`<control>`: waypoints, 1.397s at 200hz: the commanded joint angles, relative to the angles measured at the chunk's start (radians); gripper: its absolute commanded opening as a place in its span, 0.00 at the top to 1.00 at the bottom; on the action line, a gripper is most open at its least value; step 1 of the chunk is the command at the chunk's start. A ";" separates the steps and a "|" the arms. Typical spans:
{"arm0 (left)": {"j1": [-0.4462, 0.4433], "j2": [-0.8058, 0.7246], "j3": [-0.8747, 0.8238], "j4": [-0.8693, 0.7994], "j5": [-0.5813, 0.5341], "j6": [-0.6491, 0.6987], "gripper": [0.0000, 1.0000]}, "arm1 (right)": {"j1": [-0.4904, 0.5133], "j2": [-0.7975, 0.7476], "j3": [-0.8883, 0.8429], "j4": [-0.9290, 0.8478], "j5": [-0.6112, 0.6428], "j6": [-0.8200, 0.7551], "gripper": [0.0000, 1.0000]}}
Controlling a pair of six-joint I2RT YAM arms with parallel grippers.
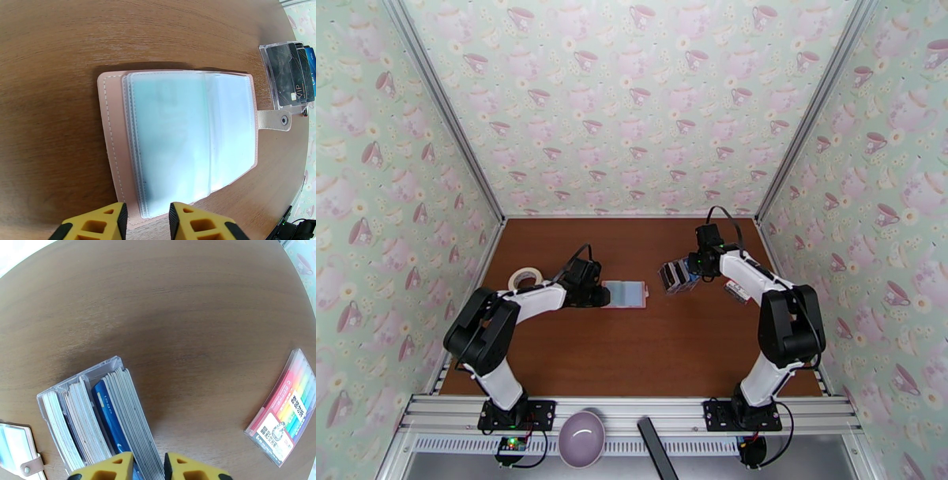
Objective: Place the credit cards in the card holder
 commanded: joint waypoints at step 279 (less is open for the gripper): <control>0.014 -0.004 0.004 0.010 0.058 0.000 0.65 | 0.049 -0.108 0.077 -0.083 -0.060 -0.009 1.00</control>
